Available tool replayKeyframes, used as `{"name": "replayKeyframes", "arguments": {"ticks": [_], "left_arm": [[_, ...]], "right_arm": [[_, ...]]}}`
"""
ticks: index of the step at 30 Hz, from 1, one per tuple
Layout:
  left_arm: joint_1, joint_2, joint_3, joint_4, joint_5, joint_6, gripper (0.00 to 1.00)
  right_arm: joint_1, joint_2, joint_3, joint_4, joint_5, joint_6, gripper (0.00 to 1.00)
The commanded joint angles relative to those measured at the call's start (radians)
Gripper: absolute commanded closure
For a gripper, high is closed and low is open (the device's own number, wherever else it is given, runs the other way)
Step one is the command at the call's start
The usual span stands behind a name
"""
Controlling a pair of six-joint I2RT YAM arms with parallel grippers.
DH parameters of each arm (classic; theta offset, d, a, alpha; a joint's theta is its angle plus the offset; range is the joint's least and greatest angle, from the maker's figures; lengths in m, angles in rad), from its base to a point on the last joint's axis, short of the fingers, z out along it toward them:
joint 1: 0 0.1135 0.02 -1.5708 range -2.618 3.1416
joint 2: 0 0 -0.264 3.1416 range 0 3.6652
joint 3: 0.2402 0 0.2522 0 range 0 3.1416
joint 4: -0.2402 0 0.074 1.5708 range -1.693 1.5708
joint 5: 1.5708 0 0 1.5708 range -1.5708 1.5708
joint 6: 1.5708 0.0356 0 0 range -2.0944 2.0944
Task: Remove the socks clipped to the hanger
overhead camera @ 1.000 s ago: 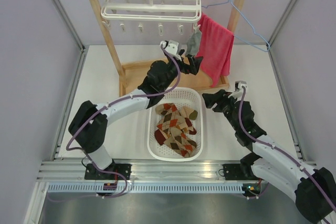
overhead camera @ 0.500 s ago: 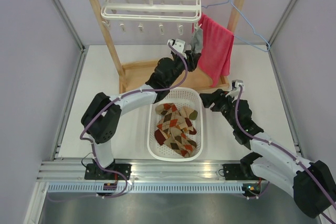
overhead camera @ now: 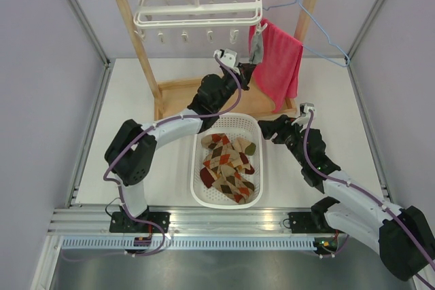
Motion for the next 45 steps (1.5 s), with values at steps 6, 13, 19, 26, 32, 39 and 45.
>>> {"name": "replayKeyframes", "arguments": {"ticks": [6,13,19,26,32,39,45], "left_arm": [[0.002,-0.089,-0.072,0.081,0.009,-0.008,0.98],[-0.013,-0.165,-0.167,0.031,-0.001,0.019,0.98],[-0.065,-0.232,-0.247,-0.019,-0.083,0.11,0.98],[-0.139,-0.311,-0.252,-0.137,-0.151,0.192,0.98],[-0.197,-0.374,-0.267,-0.192,-0.205,0.222,0.98],[-0.211,-0.456,-0.276,-0.276,-0.201,0.173,0.98],[-0.211,-0.5,-0.272,-0.333,-0.212,0.185,0.98]], "right_arm": [[-0.004,0.001,0.012,0.049,-0.011,-0.005,0.34],[-0.004,0.001,0.015,0.035,-0.008,-0.005,0.34],[-0.004,-0.009,0.026,-0.023,0.021,-0.028,0.34],[-0.004,-0.037,0.057,-0.158,0.098,-0.06,0.35],[-0.003,-0.062,0.107,-0.232,0.113,-0.078,0.37],[-0.001,-0.02,0.267,-0.293,0.083,-0.152,0.37],[-0.001,0.003,0.454,-0.391,0.132,-0.232,0.37]]}}
